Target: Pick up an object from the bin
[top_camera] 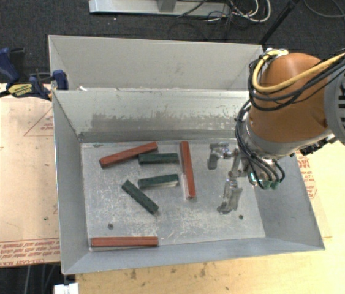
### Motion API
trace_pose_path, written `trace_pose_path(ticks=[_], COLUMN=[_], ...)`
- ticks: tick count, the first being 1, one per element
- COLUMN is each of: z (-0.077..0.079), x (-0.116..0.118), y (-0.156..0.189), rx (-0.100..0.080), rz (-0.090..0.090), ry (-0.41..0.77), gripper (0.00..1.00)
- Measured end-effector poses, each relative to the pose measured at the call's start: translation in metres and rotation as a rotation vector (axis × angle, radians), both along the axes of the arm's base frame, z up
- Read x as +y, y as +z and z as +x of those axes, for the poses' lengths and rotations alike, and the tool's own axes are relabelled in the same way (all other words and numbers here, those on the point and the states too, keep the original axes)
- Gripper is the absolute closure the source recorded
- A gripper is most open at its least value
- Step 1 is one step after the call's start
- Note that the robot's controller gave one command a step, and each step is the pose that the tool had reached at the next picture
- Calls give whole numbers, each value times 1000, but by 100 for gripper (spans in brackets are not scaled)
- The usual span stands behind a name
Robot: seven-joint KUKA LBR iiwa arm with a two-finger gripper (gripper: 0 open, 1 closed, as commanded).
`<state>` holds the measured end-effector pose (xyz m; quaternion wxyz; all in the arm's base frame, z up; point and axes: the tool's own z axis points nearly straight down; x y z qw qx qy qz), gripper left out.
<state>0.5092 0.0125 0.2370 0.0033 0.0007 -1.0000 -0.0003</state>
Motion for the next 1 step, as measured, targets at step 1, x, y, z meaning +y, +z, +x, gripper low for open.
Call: trace_pose_path(ticks=[1], z=[1], x=[0], y=[3], rx=[-7], rz=[0], ry=[0], gripper=[0])
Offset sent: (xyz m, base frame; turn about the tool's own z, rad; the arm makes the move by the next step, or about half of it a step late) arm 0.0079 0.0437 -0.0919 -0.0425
